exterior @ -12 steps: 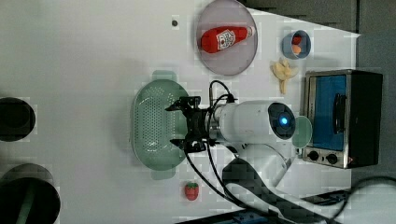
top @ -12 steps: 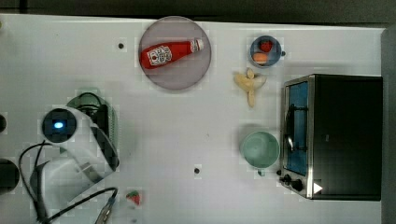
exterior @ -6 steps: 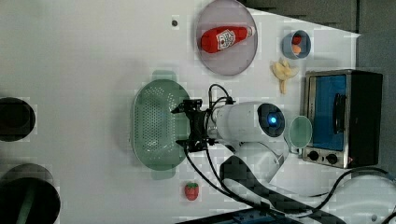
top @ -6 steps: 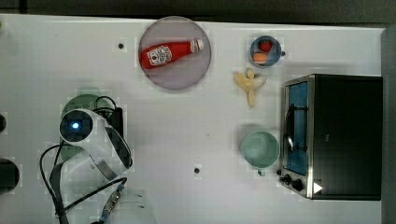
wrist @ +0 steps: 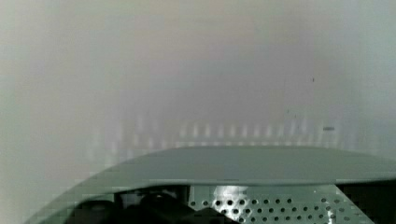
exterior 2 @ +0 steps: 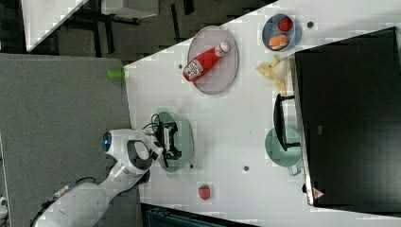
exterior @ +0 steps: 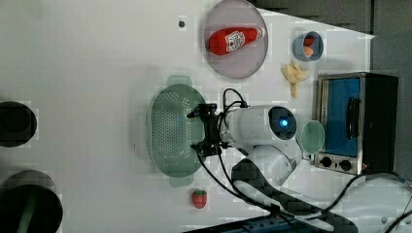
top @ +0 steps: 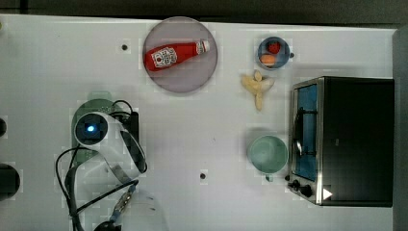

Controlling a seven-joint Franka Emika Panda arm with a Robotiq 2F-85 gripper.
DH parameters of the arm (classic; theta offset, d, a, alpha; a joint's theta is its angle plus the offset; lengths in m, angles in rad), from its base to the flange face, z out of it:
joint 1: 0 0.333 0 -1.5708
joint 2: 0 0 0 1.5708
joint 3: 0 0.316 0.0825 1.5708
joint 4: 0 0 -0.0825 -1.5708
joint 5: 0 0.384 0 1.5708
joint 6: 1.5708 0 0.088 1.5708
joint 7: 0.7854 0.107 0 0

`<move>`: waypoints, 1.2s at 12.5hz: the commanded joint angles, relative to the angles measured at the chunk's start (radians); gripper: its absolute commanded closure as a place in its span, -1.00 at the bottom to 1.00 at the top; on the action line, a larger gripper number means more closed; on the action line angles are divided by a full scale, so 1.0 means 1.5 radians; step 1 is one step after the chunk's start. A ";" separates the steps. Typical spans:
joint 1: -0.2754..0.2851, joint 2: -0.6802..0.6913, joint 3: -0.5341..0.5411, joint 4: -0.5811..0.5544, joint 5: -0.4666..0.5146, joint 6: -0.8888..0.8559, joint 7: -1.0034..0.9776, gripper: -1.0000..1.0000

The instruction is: Drag strainer left to right.

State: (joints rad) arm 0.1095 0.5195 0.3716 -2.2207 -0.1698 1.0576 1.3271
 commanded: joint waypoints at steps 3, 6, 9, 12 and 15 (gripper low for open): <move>-0.009 -0.059 -0.055 -0.053 0.006 0.013 -0.023 -1.00; -0.015 -0.080 -0.090 -0.079 0.005 0.014 -0.046 -1.00; -0.021 -0.090 -0.129 -0.094 0.005 0.014 -0.092 -1.00; -0.024 -0.097 -0.174 -0.101 0.005 0.014 -0.141 -1.00; -0.027 -0.100 -0.221 -0.106 0.005 0.014 -0.176 -1.00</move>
State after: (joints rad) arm 0.0765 0.3987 0.0365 -2.3906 -0.1827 1.0859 1.1426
